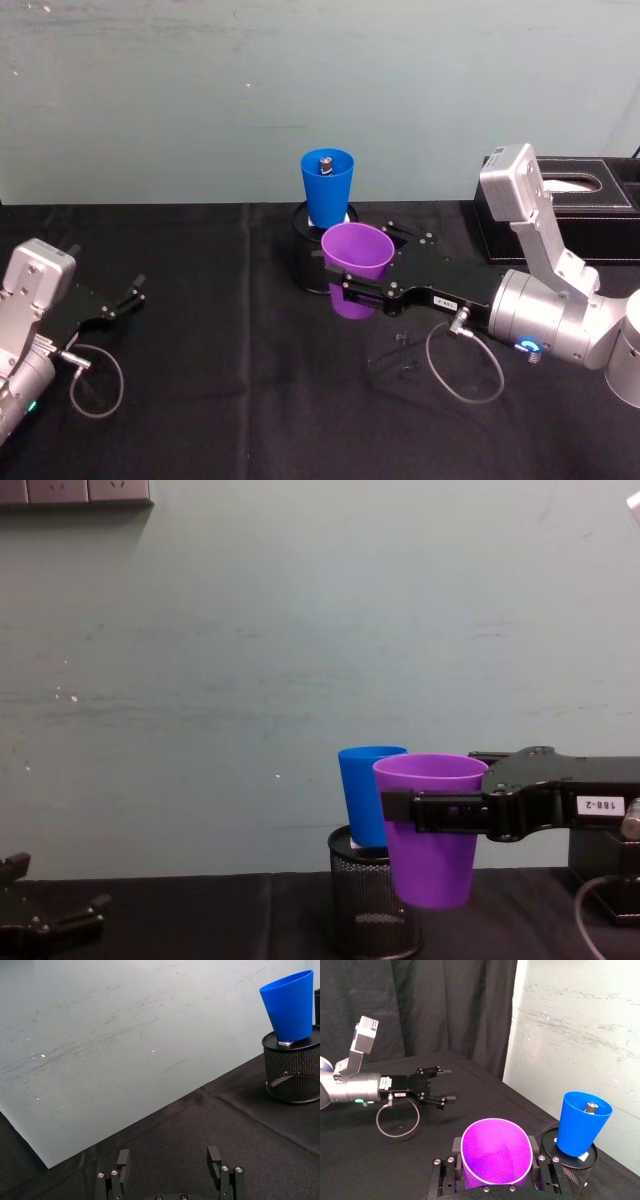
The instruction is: Pick up one cup with a gripper and tap it against the other cup.
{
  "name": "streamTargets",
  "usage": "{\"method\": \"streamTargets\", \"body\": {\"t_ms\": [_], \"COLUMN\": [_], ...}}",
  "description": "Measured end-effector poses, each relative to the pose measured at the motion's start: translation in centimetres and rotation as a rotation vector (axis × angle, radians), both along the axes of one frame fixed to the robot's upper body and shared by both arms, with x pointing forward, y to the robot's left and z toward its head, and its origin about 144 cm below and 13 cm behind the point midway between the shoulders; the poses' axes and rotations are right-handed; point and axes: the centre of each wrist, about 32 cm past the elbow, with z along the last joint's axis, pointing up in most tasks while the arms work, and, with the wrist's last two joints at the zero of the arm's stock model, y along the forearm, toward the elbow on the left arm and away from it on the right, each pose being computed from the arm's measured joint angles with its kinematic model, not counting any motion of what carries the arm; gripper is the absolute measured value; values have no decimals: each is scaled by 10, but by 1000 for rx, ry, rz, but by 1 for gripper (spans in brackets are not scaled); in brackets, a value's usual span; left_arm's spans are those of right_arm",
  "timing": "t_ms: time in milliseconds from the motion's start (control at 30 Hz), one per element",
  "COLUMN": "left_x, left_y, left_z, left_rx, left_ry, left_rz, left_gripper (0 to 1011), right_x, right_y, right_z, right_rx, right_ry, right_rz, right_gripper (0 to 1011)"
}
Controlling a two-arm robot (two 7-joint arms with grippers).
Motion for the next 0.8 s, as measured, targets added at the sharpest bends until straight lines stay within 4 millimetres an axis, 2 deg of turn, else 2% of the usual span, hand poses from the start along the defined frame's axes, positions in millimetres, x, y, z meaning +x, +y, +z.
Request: {"method": "streamTargets", "body": {"t_ms": [800], "left_x": [0], "left_y": [0], "left_z": [0], "left_rx": [0], "left_ry": [0], "left_rz": [0], "left_gripper": [1000], "right_x": [0], "right_y": [0], "right_z": [0], "right_rx": [0], "right_ry": [-1], "right_rz": [0], "right_gripper": [741]}}
